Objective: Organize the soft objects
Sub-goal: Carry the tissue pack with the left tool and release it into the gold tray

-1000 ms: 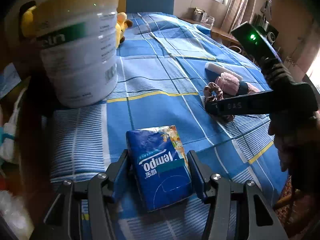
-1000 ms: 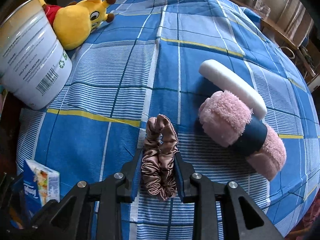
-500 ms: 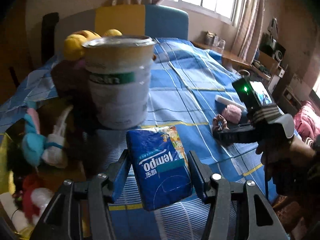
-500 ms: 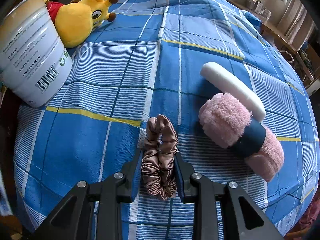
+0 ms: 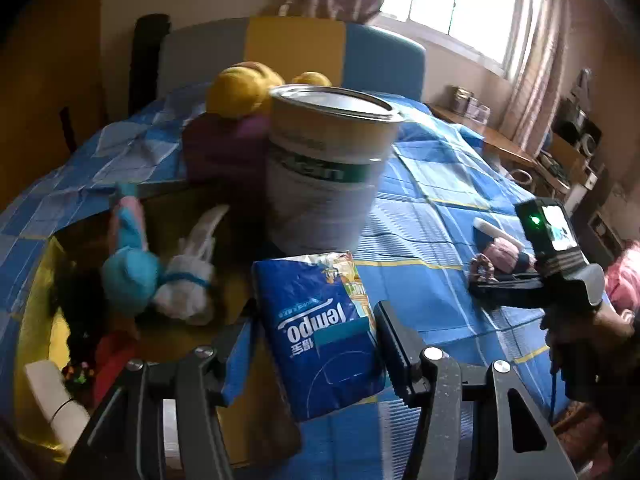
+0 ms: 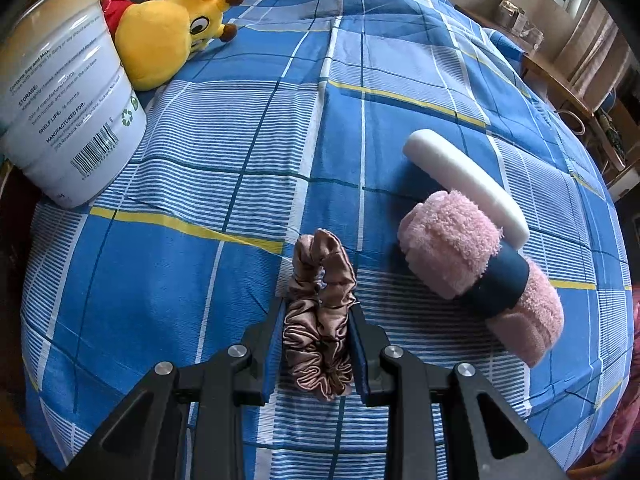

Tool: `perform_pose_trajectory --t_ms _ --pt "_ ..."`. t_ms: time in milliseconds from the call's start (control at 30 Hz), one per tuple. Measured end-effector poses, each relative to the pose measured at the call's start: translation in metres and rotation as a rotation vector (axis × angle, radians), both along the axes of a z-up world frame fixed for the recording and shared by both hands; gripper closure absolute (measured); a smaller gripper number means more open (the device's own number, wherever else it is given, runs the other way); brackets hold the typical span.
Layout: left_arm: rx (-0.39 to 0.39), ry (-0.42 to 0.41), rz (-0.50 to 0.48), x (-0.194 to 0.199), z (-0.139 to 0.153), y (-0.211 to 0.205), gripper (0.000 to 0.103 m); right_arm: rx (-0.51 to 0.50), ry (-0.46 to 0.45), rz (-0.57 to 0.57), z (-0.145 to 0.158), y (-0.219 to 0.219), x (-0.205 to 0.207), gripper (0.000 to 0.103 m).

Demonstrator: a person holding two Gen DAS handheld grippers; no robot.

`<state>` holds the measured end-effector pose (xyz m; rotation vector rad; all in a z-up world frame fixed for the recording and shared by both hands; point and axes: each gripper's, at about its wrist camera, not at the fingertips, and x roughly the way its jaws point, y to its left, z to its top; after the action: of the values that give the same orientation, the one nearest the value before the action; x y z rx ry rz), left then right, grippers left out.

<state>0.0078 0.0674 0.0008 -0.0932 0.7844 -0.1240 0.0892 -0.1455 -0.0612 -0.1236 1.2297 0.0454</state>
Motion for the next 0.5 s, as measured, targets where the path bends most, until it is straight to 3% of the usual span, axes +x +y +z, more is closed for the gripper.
perform_pose_trajectory --t_ms 267,500 --pt "-0.055 0.025 0.127 0.0 -0.005 0.055 0.046 -0.014 -0.005 0.006 0.0 0.001 -0.001 0.074" --pt "-0.102 0.034 0.338 -0.007 -0.008 0.139 0.046 -0.021 -0.007 0.008 0.001 0.004 -0.002 0.074"
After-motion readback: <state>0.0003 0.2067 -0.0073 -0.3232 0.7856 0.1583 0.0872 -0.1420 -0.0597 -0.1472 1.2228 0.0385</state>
